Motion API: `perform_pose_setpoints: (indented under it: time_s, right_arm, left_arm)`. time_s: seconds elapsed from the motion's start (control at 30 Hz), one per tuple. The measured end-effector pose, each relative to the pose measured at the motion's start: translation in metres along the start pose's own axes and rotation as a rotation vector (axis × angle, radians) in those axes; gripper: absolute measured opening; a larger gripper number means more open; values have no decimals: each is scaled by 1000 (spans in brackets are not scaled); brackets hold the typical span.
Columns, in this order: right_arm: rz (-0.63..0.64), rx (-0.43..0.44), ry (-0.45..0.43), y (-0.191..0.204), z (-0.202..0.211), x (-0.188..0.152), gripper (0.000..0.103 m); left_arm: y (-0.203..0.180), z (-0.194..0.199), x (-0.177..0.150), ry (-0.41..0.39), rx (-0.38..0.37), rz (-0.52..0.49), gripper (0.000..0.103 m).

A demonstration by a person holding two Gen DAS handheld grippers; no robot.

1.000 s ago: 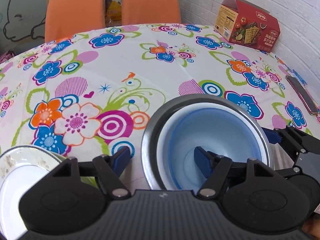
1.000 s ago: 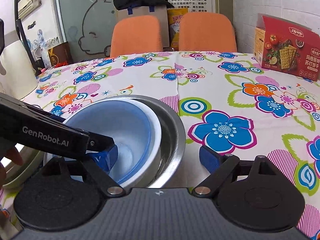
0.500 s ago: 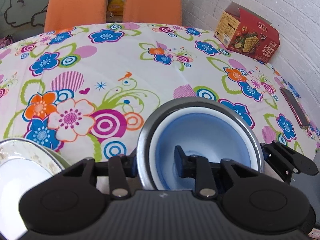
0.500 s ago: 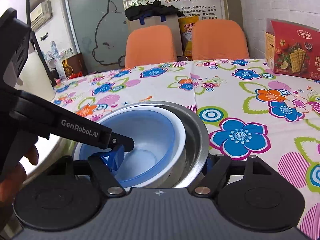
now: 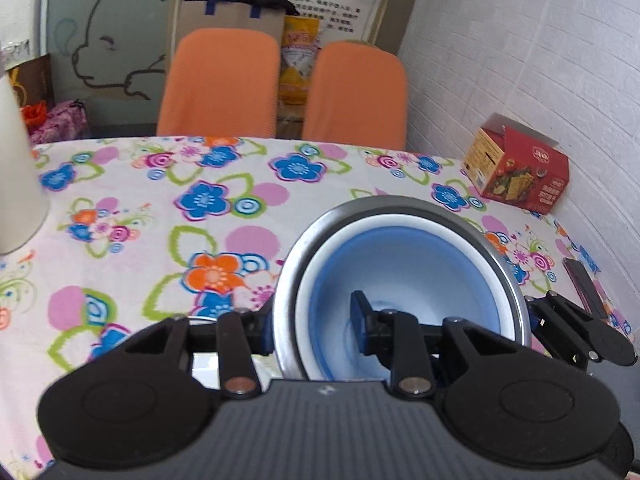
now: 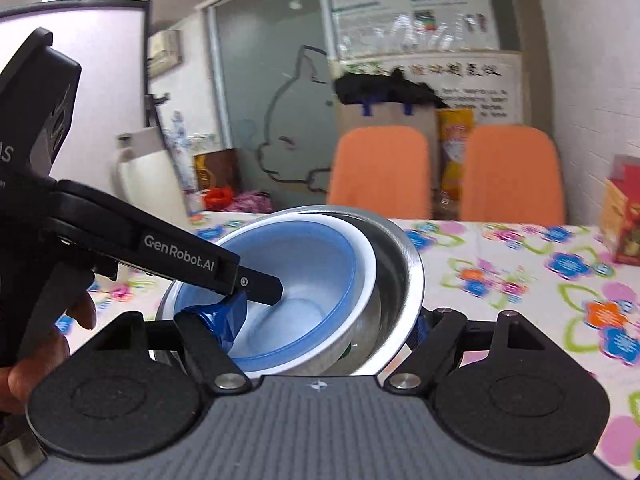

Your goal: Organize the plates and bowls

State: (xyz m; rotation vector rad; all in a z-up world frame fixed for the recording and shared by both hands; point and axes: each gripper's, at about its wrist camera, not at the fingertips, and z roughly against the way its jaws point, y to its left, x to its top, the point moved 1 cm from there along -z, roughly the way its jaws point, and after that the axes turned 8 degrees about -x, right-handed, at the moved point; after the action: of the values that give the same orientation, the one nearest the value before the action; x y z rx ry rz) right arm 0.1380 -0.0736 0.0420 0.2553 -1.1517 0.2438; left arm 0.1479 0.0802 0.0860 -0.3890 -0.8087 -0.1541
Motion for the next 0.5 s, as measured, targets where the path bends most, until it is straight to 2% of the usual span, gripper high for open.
perform_pose_setpoints:
  time_s: [0.13,0.23,0.5]
  right_arm:
    - [14,104,19,36,-13,-2,66]
    - [27,150,63,56,-21,-12,66]
    - [46,153,173,77,-33,-38,66]
  left_arm:
    - [36,34,-11,-25,102,38,28]
    - [60,42,-28,-10,140,79,28]
    - [99,30,-65,50,131,176,28]
